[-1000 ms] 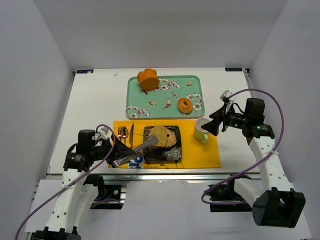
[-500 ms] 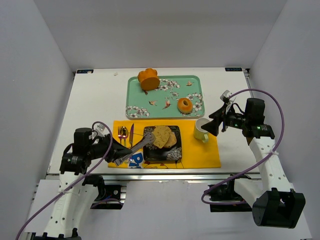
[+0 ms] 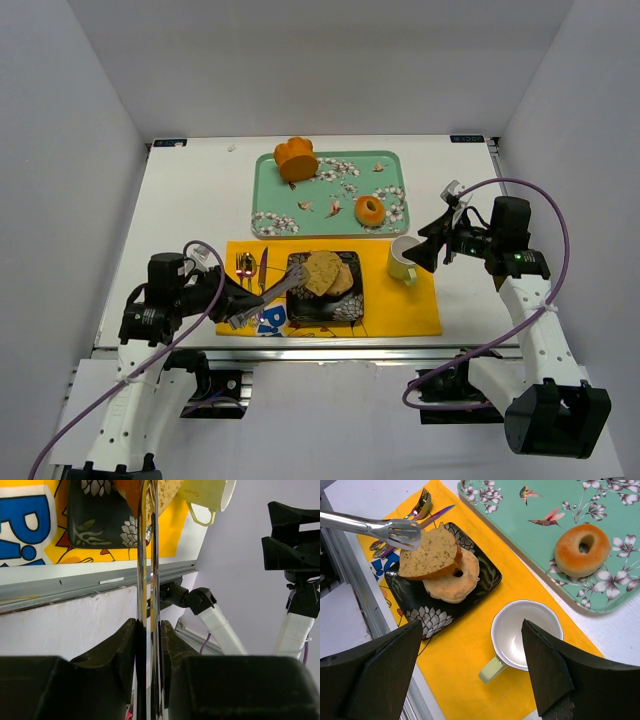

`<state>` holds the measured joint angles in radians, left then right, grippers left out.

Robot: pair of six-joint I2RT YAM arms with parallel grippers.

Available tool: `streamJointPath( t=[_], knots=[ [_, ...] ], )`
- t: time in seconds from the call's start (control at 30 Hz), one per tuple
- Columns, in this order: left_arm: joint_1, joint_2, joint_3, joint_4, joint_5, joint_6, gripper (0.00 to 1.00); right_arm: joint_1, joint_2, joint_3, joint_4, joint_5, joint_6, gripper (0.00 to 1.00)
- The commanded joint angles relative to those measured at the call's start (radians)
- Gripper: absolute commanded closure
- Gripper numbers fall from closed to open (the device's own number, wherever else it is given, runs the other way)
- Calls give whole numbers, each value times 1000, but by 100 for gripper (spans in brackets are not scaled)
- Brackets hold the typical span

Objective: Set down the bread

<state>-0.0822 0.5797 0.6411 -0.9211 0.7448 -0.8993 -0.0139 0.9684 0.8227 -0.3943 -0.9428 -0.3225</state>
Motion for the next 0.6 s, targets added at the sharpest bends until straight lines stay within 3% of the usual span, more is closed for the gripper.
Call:
streamJointPath(
  t=[0.0, 0.37, 0.57],
  knots=[
    [2, -1, 63, 5, -30, 8, 72, -6, -17, 10, 11, -22, -13, 15],
    [1, 16, 62, 15, -19, 10, 57, -6, -16, 13, 11, -21, -13, 15],
    [1, 9, 49, 18, -13, 7, 56, -6, -14, 12, 11, -19, -13, 15]
  ],
)
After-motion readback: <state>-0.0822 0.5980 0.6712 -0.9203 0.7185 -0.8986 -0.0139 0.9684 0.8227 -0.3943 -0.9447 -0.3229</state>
